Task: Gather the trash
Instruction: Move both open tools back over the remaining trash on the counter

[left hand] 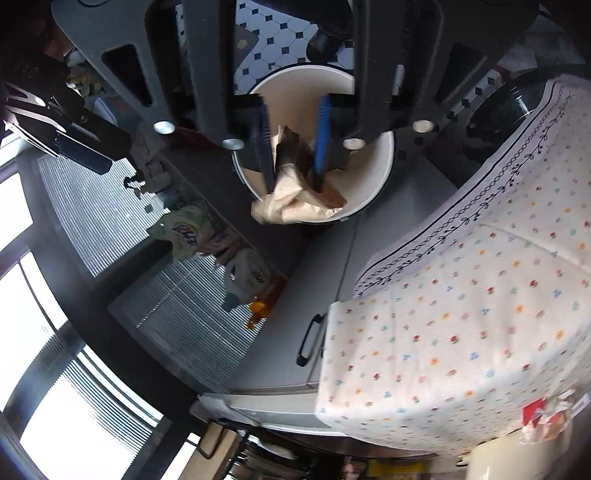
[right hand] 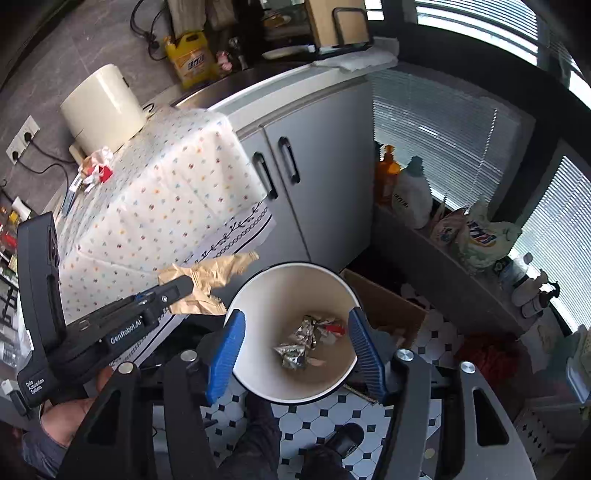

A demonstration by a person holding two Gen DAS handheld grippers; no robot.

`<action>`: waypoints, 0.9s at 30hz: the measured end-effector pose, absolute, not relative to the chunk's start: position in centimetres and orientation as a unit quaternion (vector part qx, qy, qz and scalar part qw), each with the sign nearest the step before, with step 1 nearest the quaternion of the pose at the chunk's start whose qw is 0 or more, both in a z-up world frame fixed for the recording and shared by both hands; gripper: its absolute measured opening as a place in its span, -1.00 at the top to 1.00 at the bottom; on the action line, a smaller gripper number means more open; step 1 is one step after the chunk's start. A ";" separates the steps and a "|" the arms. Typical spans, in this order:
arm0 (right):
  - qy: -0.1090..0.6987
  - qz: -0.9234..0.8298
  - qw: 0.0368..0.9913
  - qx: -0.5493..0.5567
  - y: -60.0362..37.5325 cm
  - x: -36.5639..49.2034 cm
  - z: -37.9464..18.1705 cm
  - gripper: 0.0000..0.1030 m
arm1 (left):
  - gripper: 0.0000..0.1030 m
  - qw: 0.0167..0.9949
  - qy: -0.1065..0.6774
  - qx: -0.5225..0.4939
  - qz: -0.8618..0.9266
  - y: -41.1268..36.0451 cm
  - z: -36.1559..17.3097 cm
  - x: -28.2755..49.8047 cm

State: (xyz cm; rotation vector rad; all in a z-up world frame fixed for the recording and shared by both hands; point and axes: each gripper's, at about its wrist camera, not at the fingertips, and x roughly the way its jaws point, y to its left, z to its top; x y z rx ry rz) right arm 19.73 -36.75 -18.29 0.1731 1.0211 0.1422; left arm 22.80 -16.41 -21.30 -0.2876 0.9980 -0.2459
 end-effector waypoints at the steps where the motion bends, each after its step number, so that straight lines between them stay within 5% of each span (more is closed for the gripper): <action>1: 0.486 0.065 0.868 0.084 -36.8 19.8 -18.0 -0.15 | 0.11 0.862 0.471 -0.140 -0.122 -16.3 -20.9 22.9; 3: 0.481 0.061 0.870 0.087 -36.9 20.0 -17.4 -0.15 | -0.09 0.868 0.460 -0.138 -0.125 -16.0 -19.9 23.1; 15: 0.418 0.113 0.898 0.082 -30.3 22.4 -10.6 -0.25 | -0.18 0.908 0.395 -0.126 -0.062 -7.9 -12.0 23.9; 27: 0.366 0.202 0.907 0.054 -19.4 25.2 -5.2 -0.49 | -0.53 0.935 0.322 -0.143 0.044 3.1 -5.8 22.1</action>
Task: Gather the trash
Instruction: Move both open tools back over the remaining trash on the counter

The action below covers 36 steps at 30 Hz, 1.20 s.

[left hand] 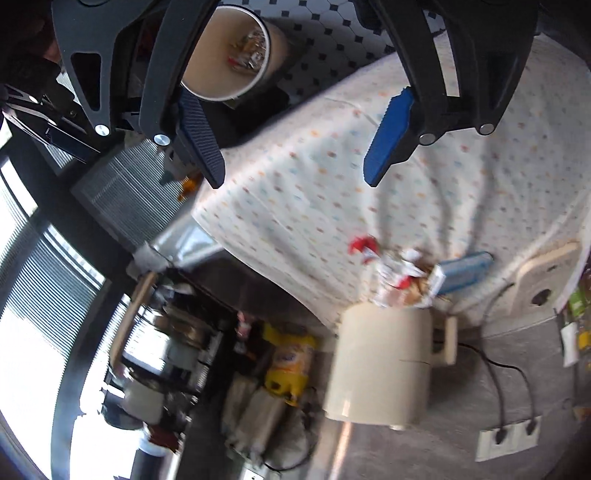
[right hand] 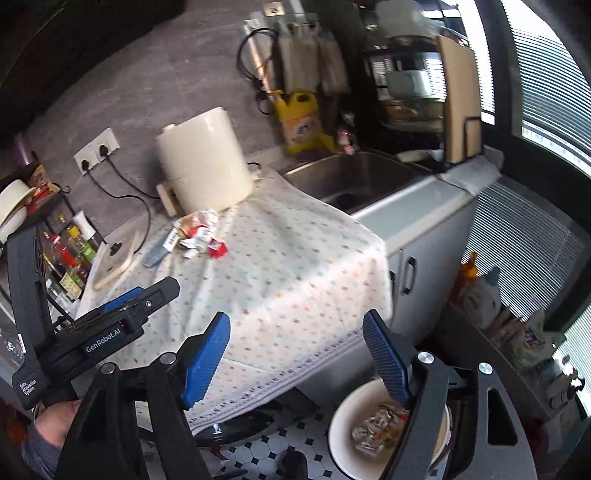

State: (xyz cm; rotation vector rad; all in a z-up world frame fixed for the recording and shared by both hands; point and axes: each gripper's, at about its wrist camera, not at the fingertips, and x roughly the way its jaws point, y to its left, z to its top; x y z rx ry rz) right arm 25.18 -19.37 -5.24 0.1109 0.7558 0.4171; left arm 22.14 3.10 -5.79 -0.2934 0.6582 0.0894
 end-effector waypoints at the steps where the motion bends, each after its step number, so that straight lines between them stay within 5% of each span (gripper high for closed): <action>1: 0.362 0.206 0.908 0.051 -18.7 25.2 -5.0 -0.52 | -0.57 0.936 0.317 -0.145 0.054 4.0 -5.5 22.1; 14: 0.344 0.259 0.902 0.022 -9.2 27.0 -3.5 -0.69 | -0.62 0.933 0.278 -0.186 0.136 13.5 -4.2 20.0; 36: 0.334 0.249 0.909 0.019 2.2 30.9 -4.4 -0.61 | -0.62 0.941 0.272 -0.167 0.113 24.4 -4.1 23.3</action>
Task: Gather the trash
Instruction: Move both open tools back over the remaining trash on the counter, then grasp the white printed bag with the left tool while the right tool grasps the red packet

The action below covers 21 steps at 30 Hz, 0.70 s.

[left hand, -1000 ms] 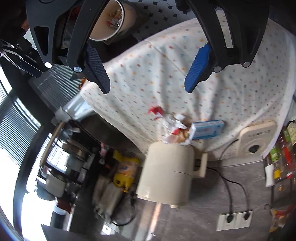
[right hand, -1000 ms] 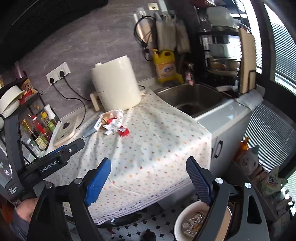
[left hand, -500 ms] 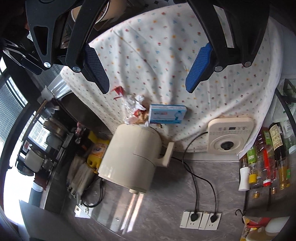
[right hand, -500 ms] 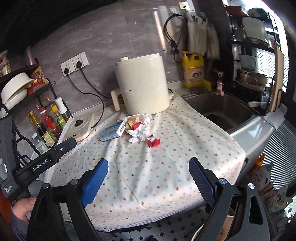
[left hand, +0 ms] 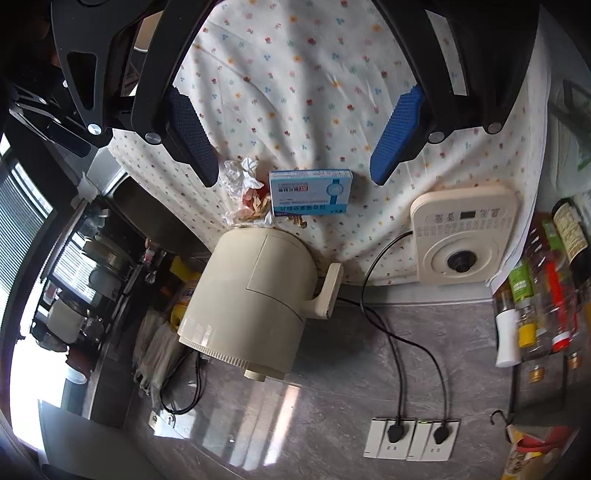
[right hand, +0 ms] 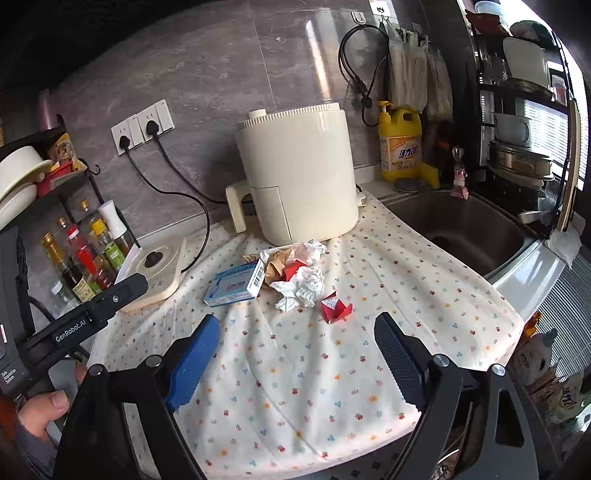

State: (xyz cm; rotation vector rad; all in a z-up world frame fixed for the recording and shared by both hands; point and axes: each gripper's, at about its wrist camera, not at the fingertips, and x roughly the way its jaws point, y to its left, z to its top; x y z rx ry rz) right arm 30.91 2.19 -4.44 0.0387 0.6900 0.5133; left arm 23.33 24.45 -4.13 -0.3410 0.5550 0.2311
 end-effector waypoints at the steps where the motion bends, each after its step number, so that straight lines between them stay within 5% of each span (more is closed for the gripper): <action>1: 0.336 0.243 0.910 0.021 2.4 31.2 -4.5 -0.60 | -0.60 0.942 0.274 -0.164 0.107 24.7 -4.2 23.9; 11: 0.356 0.211 0.910 0.034 2.3 33.8 -5.7 -0.42 | -0.02 0.937 0.307 -0.155 0.063 24.9 -5.3 29.5; 21: 0.389 0.207 0.896 0.051 2.1 38.3 -9.3 -0.34 | 0.23 0.929 0.340 -0.132 0.055 24.5 -7.2 34.9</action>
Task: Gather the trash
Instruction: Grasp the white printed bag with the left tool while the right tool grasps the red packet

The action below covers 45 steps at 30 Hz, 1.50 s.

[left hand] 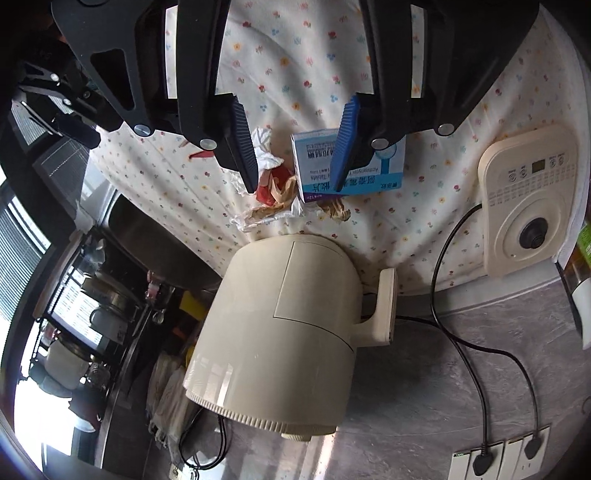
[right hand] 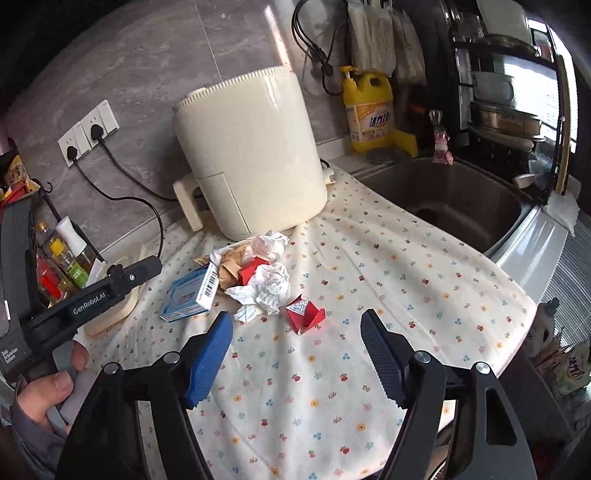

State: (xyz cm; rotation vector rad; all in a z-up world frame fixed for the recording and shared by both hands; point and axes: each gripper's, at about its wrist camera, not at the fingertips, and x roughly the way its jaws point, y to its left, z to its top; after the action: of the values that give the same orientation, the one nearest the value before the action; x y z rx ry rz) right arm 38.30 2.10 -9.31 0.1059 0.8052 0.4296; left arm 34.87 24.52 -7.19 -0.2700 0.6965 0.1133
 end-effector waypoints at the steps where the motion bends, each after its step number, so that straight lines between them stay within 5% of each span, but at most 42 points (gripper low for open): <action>1: 0.395 0.209 0.893 0.053 2.2 38.9 -9.8 -0.32 | 0.25 0.928 0.343 -0.132 0.057 24.7 -7.4 35.4; 7: 0.419 0.221 0.879 0.062 3.2 42.2 -12.2 -0.27 | 0.39 0.917 0.374 -0.123 0.065 25.0 -9.2 39.1; 21: 0.448 0.243 0.858 0.058 4.8 46.0 -15.3 -0.27 | 0.40 0.904 0.409 -0.111 0.062 24.7 -11.9 44.5; 25: 0.451 0.246 0.856 0.057 5.3 46.7 -15.8 -0.27 | 0.80 0.902 0.415 -0.109 0.044 24.1 -12.3 44.8; 30: 0.458 0.248 0.852 0.054 5.8 47.3 -16.7 -0.25 | 0.91 0.900 0.418 -0.122 0.034 23.6 -12.4 44.1; 32: 0.464 0.250 0.848 0.051 6.0 47.4 -17.1 -0.14 | 0.91 0.899 0.417 -0.127 0.037 23.6 -12.4 43.5; 36: 0.475 0.249 0.843 0.047 6.2 47.2 -17.6 0.51 | 0.92 0.899 0.417 -0.130 0.042 23.6 -12.4 41.9; 45: 0.439 0.253 0.861 0.042 5.3 43.5 -14.8 0.53 | 0.92 0.908 0.391 -0.146 0.036 23.4 -10.9 38.2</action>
State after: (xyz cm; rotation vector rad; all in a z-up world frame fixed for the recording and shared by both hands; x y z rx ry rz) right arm 43.50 5.32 -14.79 0.0872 0.9215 0.5300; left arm 38.22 23.40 -10.93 -0.3005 0.8077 0.0749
